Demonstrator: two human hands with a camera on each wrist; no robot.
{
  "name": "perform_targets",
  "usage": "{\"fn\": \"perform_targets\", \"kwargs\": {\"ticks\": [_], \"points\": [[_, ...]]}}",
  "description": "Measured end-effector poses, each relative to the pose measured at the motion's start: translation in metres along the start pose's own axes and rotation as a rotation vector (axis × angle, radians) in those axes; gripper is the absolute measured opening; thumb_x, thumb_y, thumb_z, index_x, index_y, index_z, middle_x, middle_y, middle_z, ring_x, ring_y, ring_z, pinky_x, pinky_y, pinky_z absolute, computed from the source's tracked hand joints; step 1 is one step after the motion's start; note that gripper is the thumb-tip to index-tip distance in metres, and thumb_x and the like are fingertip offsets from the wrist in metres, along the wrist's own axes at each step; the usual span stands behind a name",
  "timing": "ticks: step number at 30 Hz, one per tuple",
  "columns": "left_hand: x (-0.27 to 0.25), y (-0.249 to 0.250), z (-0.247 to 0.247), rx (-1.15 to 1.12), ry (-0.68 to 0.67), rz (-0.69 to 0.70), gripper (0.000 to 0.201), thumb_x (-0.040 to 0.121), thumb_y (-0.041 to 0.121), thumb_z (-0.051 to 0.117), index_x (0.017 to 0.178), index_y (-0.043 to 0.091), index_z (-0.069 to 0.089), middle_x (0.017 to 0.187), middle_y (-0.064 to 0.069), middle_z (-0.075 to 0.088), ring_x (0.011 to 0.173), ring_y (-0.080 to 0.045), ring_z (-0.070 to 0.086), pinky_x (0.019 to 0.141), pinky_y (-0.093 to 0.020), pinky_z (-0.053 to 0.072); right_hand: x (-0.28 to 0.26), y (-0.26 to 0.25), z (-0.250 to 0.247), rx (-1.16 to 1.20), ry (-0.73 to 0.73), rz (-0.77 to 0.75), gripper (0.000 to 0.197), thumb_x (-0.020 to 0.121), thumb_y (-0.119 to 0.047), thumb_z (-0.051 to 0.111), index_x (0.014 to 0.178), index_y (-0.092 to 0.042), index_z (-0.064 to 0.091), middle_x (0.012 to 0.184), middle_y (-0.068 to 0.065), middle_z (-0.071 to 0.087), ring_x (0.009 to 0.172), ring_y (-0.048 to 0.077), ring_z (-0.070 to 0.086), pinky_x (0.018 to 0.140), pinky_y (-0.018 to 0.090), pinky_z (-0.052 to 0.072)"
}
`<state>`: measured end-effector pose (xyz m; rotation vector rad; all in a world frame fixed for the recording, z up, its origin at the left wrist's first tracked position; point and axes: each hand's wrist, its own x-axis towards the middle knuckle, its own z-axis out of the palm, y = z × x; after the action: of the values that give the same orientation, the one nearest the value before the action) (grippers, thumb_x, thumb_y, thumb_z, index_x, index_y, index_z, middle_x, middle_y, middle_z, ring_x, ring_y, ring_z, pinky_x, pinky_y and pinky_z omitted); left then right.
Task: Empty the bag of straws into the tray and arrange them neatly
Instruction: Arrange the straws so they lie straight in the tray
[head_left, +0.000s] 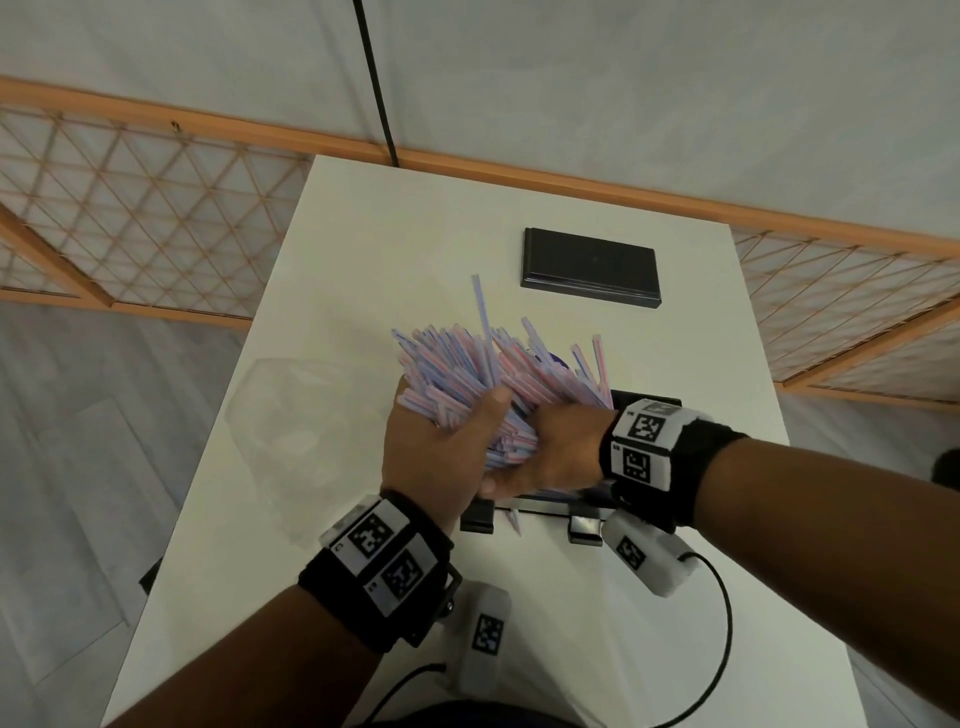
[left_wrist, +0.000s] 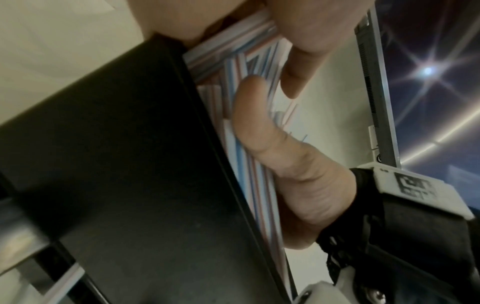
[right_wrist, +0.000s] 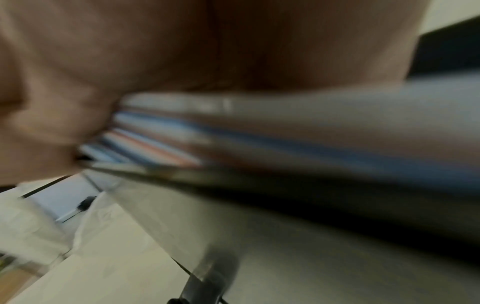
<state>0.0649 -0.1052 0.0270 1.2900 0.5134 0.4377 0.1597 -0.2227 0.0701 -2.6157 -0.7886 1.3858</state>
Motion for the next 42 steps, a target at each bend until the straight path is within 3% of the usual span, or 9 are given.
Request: {"fn": "perform_targets", "kwargs": {"ticks": [2,5,11,16,22,29,33,37,42], "points": [[0.0,0.001,-0.002,-0.019,-0.006,0.002,0.037,0.084,0.018,0.073,0.118,0.003,0.068,0.11,-0.004,0.077,0.105,-0.016,0.073,0.092,-0.034,0.059,-0.003,0.0,0.0,-0.028,0.092,-0.053,0.053,0.063,-0.087,0.061,0.071,-0.034,0.054,0.075,-0.012,0.062,0.079,0.014,0.061,0.074,0.025,0.041],[-0.001,-0.002,-0.008,0.008,-0.012,-0.006,0.035,0.086,0.019,0.071,0.118,0.005,0.068,0.114,-0.01,0.076,0.109,-0.023,0.073,0.098,-0.051,0.057,-0.007,0.003,0.004,-0.074,0.186,-0.09,0.054,0.067,-0.084,0.062,0.075,-0.031,0.053,0.081,-0.006,0.064,0.08,0.014,0.06,0.073,0.024,0.043],[-0.002,0.001,-0.008,-0.045,-0.008,-0.036,0.04,0.083,0.022,0.077,0.12,0.009,0.065,0.114,-0.009,0.075,0.108,-0.025,0.072,0.095,-0.051,0.058,-0.025,0.026,0.017,-0.019,0.285,-0.128,0.066,0.066,-0.081,0.066,0.104,-0.027,0.063,0.093,-0.014,0.06,0.084,0.009,0.059,0.08,0.024,0.05],[-0.004,-0.001,-0.001,-0.102,-0.036,-0.058,0.052,0.081,0.029,0.079,0.125,0.003,0.065,0.12,-0.017,0.073,0.114,-0.035,0.07,0.1,-0.059,0.053,-0.016,0.023,0.019,0.057,0.173,-0.064,0.076,0.062,-0.085,0.062,0.116,-0.031,0.062,0.107,-0.013,0.066,0.097,0.009,0.063,0.093,0.032,0.052],[-0.004,-0.002,-0.001,-0.054,-0.052,-0.046,0.058,0.081,0.032,0.079,0.128,0.002,0.063,0.123,-0.013,0.072,0.116,-0.027,0.07,0.101,-0.055,0.054,0.005,0.011,0.013,0.128,0.099,-0.078,0.089,0.043,-0.081,0.072,0.12,-0.039,0.057,0.115,-0.015,0.067,0.108,0.011,0.063,0.1,0.036,0.05],[-0.001,-0.008,-0.004,-0.012,-0.071,-0.032,0.055,0.082,0.023,0.079,0.127,-0.004,0.061,0.121,-0.016,0.072,0.114,-0.03,0.07,0.098,-0.055,0.055,0.004,0.003,0.004,0.162,0.025,-0.061,0.097,0.064,-0.057,0.085,0.146,-0.033,0.04,0.146,-0.012,0.049,0.137,0.012,0.043,0.106,0.024,0.031],[0.0,-0.006,-0.002,-0.012,-0.061,-0.041,0.063,0.077,0.033,0.082,0.126,-0.001,0.061,0.119,-0.012,0.073,0.111,-0.027,0.072,0.096,-0.05,0.057,0.003,-0.001,0.003,0.178,0.033,-0.115,0.071,0.063,-0.051,0.088,0.125,-0.037,0.058,0.126,-0.017,0.064,0.121,0.008,0.056,0.102,0.025,0.039],[-0.002,-0.004,-0.003,0.009,-0.049,0.004,0.04,0.082,0.023,0.078,0.114,0.0,0.069,0.107,-0.009,0.077,0.102,-0.02,0.075,0.089,-0.038,0.06,-0.001,-0.002,0.001,0.212,0.192,-0.246,0.041,0.066,-0.045,0.088,0.098,-0.038,0.064,0.096,-0.021,0.07,0.094,-0.005,0.064,0.088,0.018,0.049],[-0.001,-0.007,-0.006,0.062,-0.078,0.021,0.041,0.081,0.012,0.084,0.118,0.0,0.069,0.106,-0.004,0.077,0.097,-0.007,0.075,0.079,-0.024,0.06,-0.005,0.004,0.008,0.037,0.348,-0.232,0.078,0.059,-0.071,0.077,0.12,-0.028,0.056,0.107,-0.011,0.067,0.099,0.012,0.064,0.09,0.029,0.051]]}}
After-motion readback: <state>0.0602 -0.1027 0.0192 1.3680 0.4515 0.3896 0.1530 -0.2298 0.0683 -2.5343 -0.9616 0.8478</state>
